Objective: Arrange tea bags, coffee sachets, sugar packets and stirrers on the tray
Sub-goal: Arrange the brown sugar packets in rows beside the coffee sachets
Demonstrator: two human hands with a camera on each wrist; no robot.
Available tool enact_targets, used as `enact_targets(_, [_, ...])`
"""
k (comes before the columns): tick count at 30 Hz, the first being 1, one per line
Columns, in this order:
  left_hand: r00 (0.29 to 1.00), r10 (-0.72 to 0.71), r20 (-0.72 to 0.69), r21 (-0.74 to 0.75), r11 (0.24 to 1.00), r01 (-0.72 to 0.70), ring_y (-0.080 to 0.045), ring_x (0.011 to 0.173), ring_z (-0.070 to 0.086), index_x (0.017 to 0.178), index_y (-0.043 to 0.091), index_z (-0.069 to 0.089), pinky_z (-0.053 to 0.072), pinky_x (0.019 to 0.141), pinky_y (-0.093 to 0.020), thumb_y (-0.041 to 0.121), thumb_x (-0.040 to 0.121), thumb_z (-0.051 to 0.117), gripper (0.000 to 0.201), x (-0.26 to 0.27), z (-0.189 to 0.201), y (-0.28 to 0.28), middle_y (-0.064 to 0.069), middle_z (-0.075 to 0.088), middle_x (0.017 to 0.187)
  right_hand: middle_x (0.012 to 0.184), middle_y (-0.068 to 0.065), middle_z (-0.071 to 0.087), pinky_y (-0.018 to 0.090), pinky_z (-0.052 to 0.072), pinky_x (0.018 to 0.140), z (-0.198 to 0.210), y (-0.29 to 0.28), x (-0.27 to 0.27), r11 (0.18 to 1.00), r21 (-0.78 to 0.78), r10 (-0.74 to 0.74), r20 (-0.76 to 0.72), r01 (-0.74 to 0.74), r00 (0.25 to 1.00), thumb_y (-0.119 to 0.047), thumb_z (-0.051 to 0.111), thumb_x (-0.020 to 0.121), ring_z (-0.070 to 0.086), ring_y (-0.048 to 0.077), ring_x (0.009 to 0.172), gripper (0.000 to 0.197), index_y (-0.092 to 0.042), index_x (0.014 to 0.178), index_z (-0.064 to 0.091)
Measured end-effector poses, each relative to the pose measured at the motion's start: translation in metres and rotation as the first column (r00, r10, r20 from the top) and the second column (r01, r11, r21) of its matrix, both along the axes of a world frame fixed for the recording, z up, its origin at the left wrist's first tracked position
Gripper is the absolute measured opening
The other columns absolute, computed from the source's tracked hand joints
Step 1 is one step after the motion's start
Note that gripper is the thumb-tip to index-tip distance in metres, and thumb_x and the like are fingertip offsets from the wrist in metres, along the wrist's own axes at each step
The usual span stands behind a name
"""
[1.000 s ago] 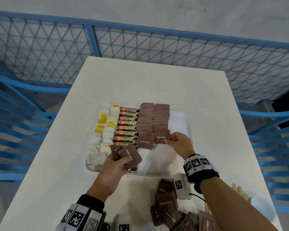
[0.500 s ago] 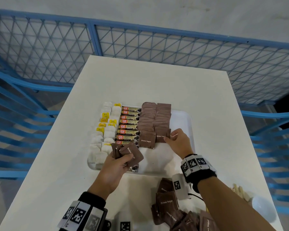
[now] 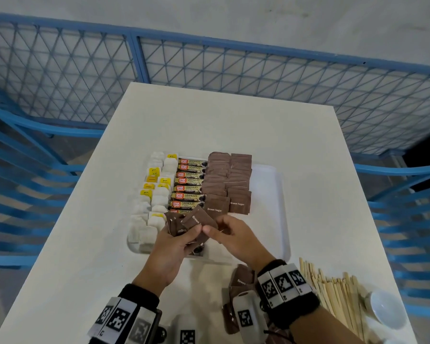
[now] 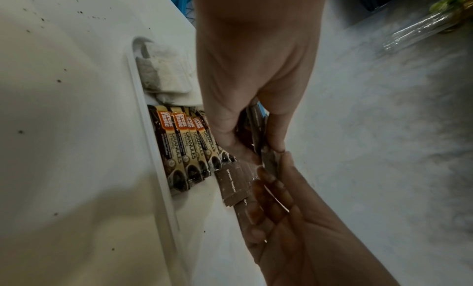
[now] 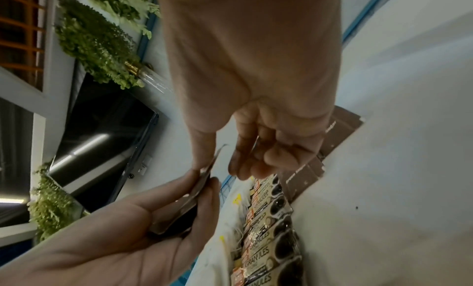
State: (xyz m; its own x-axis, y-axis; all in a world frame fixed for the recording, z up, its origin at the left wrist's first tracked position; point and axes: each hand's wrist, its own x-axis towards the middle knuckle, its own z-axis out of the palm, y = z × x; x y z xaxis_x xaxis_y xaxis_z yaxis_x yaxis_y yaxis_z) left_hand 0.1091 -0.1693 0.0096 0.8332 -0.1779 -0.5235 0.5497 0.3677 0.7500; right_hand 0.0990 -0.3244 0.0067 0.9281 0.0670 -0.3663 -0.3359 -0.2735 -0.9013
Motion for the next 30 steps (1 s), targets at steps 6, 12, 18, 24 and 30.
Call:
enact_targets(6, [0.996,0.037,-0.078,-0.035,0.999,-0.04,-0.019,0.084,0.068,0.108,0.003,0.061,0.058,0.064,-0.025,0.0,0.088,0.055,0.022,0.0,-0.002,-0.002,-0.01,0.071,0.094,0.077,-0.002,0.062,0.014,0.046,0.057,-0.001,-0.006,0.005,0.992,0.118,-0.028,-0.042,0.033,0.999,-0.013,0.065,0.085,0.057,0.006,0.067,0.01,-0.014,0.084,0.055])
enact_targets(12, [0.997,0.021,-0.071,0.046,0.999,-0.018,-0.021,0.082,0.067,0.099,0.004,0.064,0.058,0.069,-0.028,-0.006,0.088,0.054,0.018,-0.001,-0.003,0.0,-0.008,0.072,0.085,0.079,0.001,0.066,0.023,0.052,0.066,0.001,-0.032,0.01,0.954,0.213,-0.2,-0.066,0.209,0.978,-0.003,0.058,0.088,0.062,0.012,0.07,0.007,-0.007,0.091,0.054])
enact_targets(18, [0.997,0.05,-0.05,0.122,0.992,-0.044,-0.01,0.071,0.066,0.092,0.01,0.065,0.054,0.058,-0.016,-0.005,0.084,0.06,0.018,-0.001,-0.005,0.003,0.0,0.072,0.076,0.077,0.003,0.066,0.018,0.047,0.061,-0.013,-0.07,0.019,0.942,-0.058,-0.332,-0.003,0.332,0.943,-0.006,0.063,0.086,0.059,0.012,0.067,0.01,-0.014,0.084,0.058])
enact_targets(24, [0.997,0.065,-0.048,0.116,0.992,-0.059,-0.008,0.066,0.065,0.09,0.01,0.064,0.052,0.054,-0.015,-0.007,0.085,0.058,0.019,-0.002,-0.004,0.0,-0.001,0.07,0.076,0.074,-0.001,0.067,0.024,0.049,0.067,-0.032,-0.08,0.028,0.919,-0.248,-0.315,0.01,0.307,0.949,-0.013,0.067,0.083,0.061,0.013,0.071,0.01,-0.019,0.083,0.059])
enact_targets(30, [0.996,0.07,-0.054,0.122,0.991,-0.063,-0.014,0.075,0.064,0.094,0.01,0.063,0.052,0.054,-0.015,-0.007,0.084,0.059,0.019,-0.002,-0.005,0.003,-0.005,0.069,0.083,0.068,-0.002,0.062,0.009,0.04,0.054,-0.038,-0.074,0.036,0.884,-0.332,-0.327,0.068,0.33,0.943,-0.013,0.069,0.081,0.055,0.005,0.064,0.009,-0.012,0.085,0.061])
